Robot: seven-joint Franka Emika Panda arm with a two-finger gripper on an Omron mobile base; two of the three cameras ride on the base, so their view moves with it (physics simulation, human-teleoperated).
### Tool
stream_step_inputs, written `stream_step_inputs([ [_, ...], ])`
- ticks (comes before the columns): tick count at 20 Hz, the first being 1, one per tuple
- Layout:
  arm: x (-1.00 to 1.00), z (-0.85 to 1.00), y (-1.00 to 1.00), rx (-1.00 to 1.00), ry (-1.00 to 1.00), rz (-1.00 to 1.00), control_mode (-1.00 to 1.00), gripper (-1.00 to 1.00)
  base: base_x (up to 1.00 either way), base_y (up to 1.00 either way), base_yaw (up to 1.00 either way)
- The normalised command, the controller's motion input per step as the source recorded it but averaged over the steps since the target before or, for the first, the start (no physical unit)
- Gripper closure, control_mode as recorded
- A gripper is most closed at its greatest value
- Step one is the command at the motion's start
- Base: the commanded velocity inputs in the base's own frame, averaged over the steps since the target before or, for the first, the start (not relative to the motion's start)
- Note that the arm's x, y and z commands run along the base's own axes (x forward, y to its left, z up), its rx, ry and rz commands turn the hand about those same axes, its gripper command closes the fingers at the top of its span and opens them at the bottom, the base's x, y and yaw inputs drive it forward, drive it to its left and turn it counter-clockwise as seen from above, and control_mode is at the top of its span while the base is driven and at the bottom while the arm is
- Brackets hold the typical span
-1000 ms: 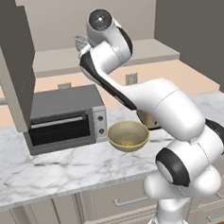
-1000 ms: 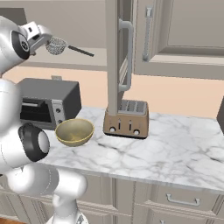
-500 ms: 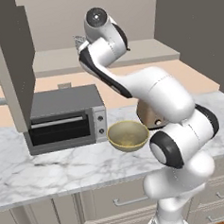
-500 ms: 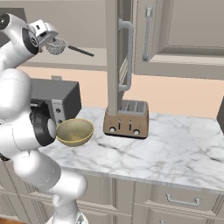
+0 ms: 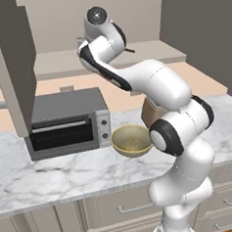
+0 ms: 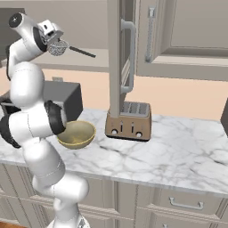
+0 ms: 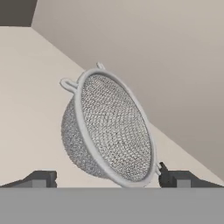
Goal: Open the cabinet and setup a tea strainer by placing it in the bowl upright.
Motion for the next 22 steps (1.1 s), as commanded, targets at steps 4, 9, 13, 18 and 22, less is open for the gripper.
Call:
stream_step_inputs([
  [4,0.30,-0.01,0.11,-0.03,0.07,0.05,-1.00,-1.00,0.00,0.00,0.00],
  [9,0.23,-0.04,0.12,-0.04,0.10,0.01,-1.00,-1.00,0.00,0.00,0.00],
  [13,0.26,-0.07,0.07,-0.05,0.09,0.01,-1.00,-1.00,0.00,0.00,0.00],
  [18,0.06,-0.08,0.04,-0.01,0.04,0.01,-1.00,-1.00,0.00,0.00,0.00],
  [22,0.00,-0.08,0.11,0.00,0.01,0.04,-1.00,-1.00,0.00,0.00,0.00],
])
